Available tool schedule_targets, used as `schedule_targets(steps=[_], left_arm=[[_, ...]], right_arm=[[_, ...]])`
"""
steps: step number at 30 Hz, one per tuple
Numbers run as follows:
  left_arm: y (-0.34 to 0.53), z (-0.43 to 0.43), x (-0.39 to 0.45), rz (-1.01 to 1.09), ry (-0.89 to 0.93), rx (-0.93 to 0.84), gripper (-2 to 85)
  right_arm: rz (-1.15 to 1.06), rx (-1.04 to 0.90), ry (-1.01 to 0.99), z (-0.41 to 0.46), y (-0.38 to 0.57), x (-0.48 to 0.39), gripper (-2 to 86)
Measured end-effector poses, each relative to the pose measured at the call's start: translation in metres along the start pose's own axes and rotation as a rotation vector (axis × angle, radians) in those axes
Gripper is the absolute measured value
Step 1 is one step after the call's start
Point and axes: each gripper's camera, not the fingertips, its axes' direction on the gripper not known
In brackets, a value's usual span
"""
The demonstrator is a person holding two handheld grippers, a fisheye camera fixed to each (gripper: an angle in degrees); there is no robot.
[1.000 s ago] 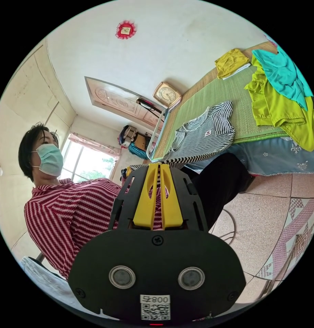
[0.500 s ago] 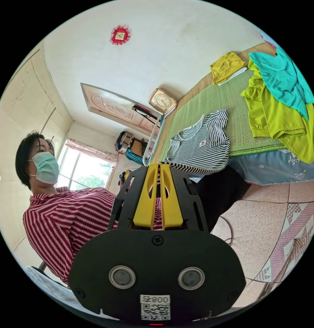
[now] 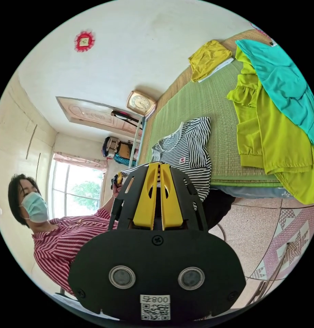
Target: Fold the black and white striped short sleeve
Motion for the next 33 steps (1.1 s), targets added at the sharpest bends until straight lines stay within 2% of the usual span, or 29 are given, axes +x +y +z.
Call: schedule_targets(steps=[21,33], left_arm=[[-0.169,0.149,-0.137,-0.142,-0.175,0.0,0.6],[-0.223,0.234,-0.219,-0.232,-0.24,0.009,0.6]], right_arm=[[0.183,-0.078,0.09,0.081,-0.203,0.056,0.4],[0.275,-0.121,0.095,0.142,-0.281,0.079,0.4]])
